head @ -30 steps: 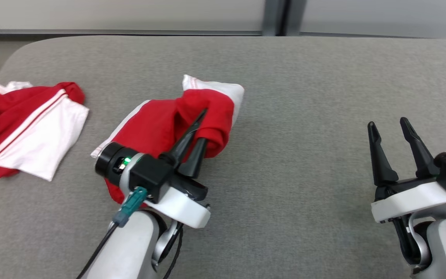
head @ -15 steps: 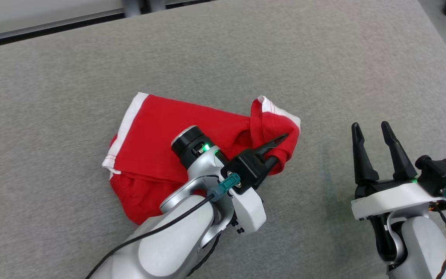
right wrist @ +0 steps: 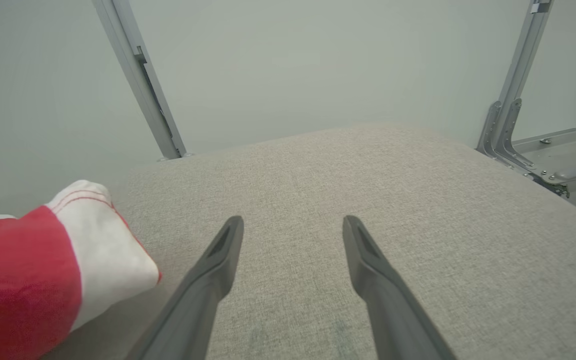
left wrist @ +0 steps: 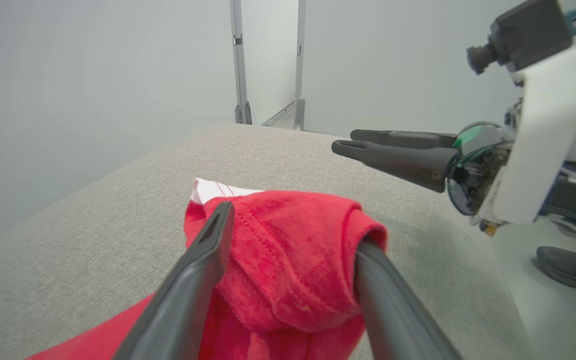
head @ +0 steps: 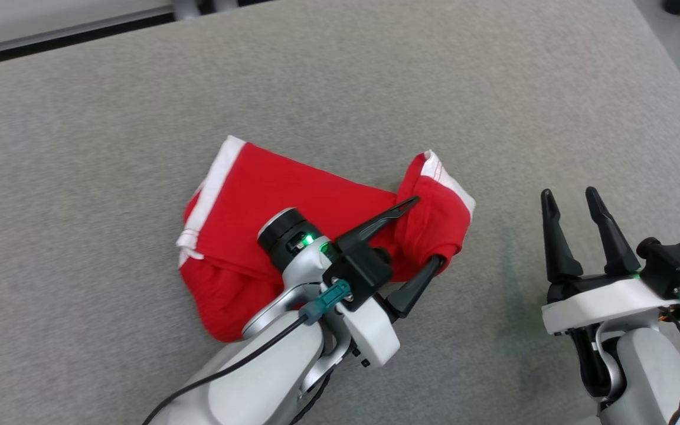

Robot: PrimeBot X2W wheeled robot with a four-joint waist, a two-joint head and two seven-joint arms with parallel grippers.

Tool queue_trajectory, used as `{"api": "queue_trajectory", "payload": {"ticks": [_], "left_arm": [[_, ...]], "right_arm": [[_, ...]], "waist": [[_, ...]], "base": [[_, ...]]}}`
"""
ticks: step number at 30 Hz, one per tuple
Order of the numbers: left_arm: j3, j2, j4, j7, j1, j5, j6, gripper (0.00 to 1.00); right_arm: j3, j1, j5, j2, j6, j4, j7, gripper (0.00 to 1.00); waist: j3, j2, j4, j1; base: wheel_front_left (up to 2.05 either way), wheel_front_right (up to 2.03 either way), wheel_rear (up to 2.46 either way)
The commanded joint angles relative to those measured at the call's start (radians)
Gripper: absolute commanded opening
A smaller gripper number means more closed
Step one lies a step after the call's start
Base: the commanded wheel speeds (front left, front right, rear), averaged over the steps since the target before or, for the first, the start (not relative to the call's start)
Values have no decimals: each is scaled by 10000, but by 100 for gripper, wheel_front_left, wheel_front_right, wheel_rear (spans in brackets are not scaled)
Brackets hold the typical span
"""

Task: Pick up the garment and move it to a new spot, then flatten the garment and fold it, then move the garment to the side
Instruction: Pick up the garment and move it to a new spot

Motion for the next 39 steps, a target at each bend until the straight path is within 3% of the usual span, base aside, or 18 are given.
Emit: {"api": "queue_trajectory", "payload": {"ticks": [1, 11, 17, 24, 29, 32, 39], "left_arm": [[126, 165, -239, -173, 233, -130, 91, 100], [1037, 867, -1163, -324, 1294, -732, 1022, 100], [2280, 1287, -1452, -650, 2055, -1383, 1756, 100], [4122, 1900, -1792, -819, 2979, -1916, 2321, 100], [5400, 2085, -2332, -821, 3788, -1889, 2202, 100], [5914, 2199, -2374, -823, 4212, -1907, 1904, 100], [6160, 2135, -2187, -827, 5059, -1662, 1428, 100]], "right_arm": [[-51, 108, -62, -155, 1, 21, -33, 100], [-249, 429, -304, -456, 1, -391, 367, 100], [-498, 788, -525, -579, 1, -840, 731, 100], [-769, 1219, -763, -598, 1, -1401, 1163, 100], [-853, 1549, -850, -533, 1, -1758, 1422, 100], [-853, 1759, -897, -502, 1, -1923, 1571, 100], [-878, 2334, -974, -387, 1, -2190, 1813, 100]], "waist": [[-506, 0, 679, 0], [-1227, 0, 2011, 0], [-1607, 0, 2727, 0], [-2030, 0, 3264, 0], [-2308, 0, 3431, 0], [-2502, 0, 3439, 0], [-3105, 0, 3328, 0]], "base": [[0, 0, 0], [0, 0, 0], [0, 0, 0], [0, 0, 0], [0, 0, 0], [0, 0, 0], [0, 0, 0]]}}
